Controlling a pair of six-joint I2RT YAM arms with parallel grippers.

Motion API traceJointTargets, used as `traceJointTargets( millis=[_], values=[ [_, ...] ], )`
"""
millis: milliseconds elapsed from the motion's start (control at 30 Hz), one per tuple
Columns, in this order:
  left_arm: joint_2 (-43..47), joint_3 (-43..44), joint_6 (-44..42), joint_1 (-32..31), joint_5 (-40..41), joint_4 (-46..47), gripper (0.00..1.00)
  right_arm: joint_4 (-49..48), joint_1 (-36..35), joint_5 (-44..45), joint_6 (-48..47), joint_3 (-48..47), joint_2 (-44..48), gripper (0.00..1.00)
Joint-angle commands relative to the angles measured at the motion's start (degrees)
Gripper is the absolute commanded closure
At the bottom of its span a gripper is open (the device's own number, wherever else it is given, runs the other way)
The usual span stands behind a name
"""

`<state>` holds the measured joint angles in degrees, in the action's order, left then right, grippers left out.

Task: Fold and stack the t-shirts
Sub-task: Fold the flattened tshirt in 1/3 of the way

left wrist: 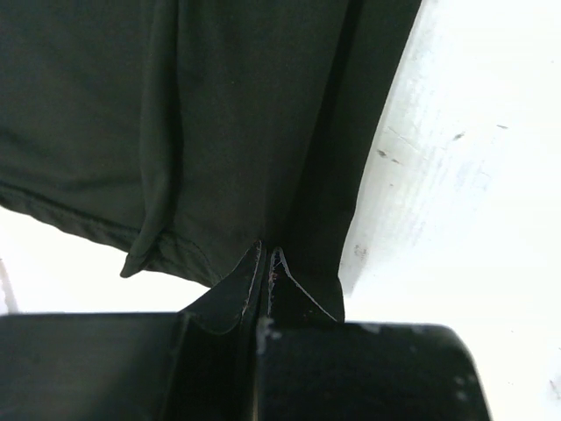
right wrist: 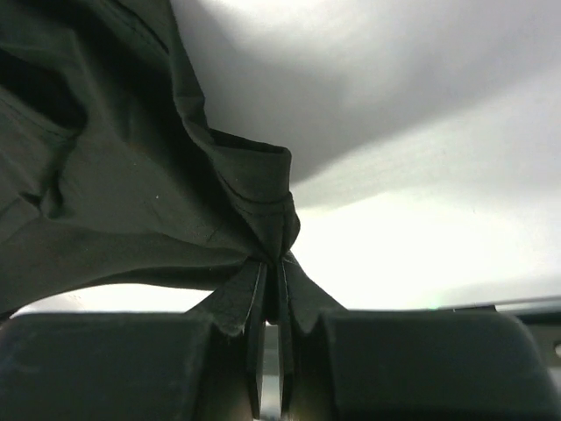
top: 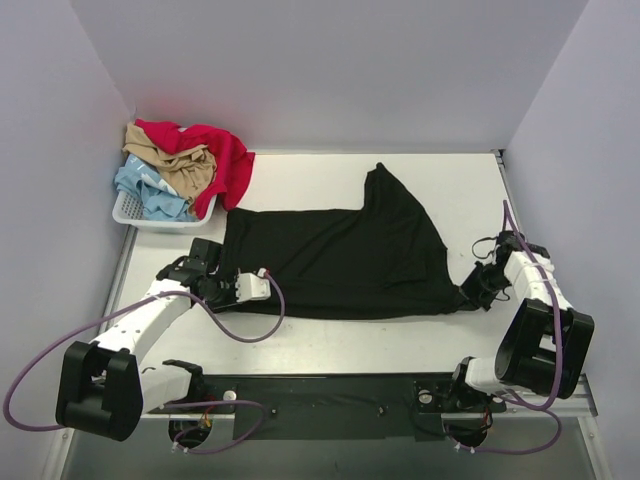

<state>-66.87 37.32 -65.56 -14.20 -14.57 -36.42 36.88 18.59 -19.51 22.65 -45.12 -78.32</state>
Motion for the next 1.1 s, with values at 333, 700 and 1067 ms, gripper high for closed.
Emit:
traceJointTargets(
  millis=[333, 700, 1067],
  values=[
    [2.18, 2.93, -14.16, -0.49, -3.36, -17.98, 0.19, 21.12, -1.01, 17.83, 1.16, -4.26, -2.36, 0.5],
    [-6.68, 21.73, 7.17, 3.92, -11.97, -12.54, 0.28, 3.06, -14.36, 11.87, 4.15, -8.23, 10.03, 0.66],
    [-10.65, 25.52, 25.38, -7.78, -9.61, -1.2, 0.31, -9.2, -18.33, 8.86, 2.13, -4.8, -7.44, 0.66]
  ],
)
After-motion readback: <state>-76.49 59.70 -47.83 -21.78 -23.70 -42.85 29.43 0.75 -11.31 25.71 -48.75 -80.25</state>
